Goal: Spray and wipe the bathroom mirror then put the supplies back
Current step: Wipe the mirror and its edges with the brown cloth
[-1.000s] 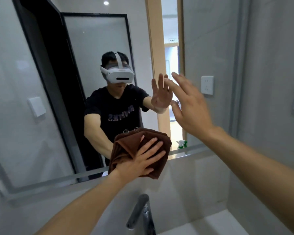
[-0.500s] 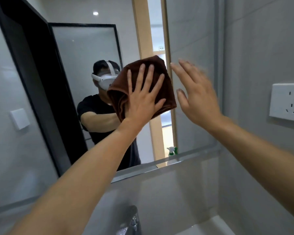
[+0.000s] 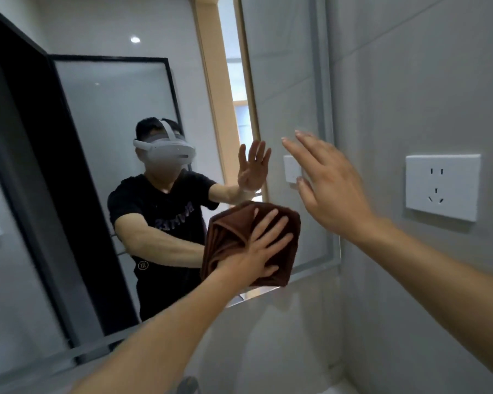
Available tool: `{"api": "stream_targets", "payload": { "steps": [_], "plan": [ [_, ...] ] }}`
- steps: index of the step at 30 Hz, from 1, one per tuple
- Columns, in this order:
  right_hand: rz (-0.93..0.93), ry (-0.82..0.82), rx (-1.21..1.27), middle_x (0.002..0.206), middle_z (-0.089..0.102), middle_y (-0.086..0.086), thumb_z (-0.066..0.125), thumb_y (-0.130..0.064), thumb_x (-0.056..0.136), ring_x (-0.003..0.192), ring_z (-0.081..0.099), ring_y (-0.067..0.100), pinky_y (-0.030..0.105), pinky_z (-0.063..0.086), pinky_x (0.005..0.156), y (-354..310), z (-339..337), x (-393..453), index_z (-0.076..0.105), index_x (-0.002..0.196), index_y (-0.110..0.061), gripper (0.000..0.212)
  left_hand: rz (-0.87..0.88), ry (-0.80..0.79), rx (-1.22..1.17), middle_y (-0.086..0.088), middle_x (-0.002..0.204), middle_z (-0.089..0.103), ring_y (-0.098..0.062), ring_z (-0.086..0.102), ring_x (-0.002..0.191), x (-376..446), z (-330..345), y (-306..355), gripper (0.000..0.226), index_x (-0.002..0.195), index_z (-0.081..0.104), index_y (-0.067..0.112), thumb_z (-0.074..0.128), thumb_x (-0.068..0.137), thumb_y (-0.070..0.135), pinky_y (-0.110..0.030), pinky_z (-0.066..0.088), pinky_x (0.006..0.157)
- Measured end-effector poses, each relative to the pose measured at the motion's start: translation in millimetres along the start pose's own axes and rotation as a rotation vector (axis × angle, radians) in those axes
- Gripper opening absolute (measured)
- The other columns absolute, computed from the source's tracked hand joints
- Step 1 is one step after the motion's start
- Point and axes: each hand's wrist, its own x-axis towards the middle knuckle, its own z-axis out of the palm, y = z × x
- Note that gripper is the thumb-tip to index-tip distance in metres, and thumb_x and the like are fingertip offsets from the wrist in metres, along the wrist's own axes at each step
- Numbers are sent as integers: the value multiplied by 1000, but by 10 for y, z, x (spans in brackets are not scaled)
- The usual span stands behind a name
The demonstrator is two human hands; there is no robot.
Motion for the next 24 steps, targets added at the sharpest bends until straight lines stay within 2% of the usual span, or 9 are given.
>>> {"api": "stream_targets", "payload": {
  "steps": [2,5,7,10,13,16,20,24],
  "plan": [
    [-21,31,-9,159,36,6,51,-10,92,146,33,24,45,29,120,7,-64,139,34,154,-24,66,-127,125,-22,-20,158,35,-45,21,148,496,-192,-422,92,147,49,16,82,67,47,-61,-11,120],
    [-26,81,-11,158,37,7,49,-9,91,146,34,25,44,29,120,26,-180,322,35,154,-21,65,-320,152,-15,-17,165,20,-44,9,152,1107,-536,-913,83,157,31,21,60,87,56,-66,-1,119],
    [-23,94,-12,159,35,6,48,-8,93,147,32,23,42,27,121,63,-232,374,33,155,-19,65,-438,162,30,-13,167,14,-39,5,153,1305,-618,-984,80,159,22,24,48,93,62,-66,0,119],
    [-17,80,-22,160,34,6,45,-9,95,148,30,22,40,25,121,160,-269,375,32,156,-18,63,-507,196,-3,-17,166,16,-41,8,153,1352,-548,-737,79,158,25,22,51,93,59,-67,0,118],
    [21,49,-40,161,33,7,47,-8,94,149,29,24,42,26,122,249,-254,304,32,155,-16,64,-402,189,-67,-19,164,19,-43,10,152,1206,-223,-208,84,156,32,19,65,85,51,-66,-6,118],
    [47,-9,-62,163,29,5,49,-8,96,149,27,22,40,23,123,324,-218,203,29,156,-20,65,-227,83,-171,-22,160,28,-44,10,151,867,197,471,92,149,46,14,80,69,44,-68,-8,117],
    [53,-74,-68,164,25,2,46,-11,100,152,22,20,39,20,124,416,-227,113,25,158,-23,62,-62,-131,-90,-19,163,19,-43,-8,152,425,532,977,87,151,41,17,74,78,50,-64,-8,119],
    [37,-72,-66,164,27,3,44,-8,100,150,27,22,40,27,122,486,-346,204,28,157,-24,61,77,-166,-35,-16,162,27,-39,3,151,449,465,813,86,151,42,20,70,78,55,-63,-10,118]
  ]
}}
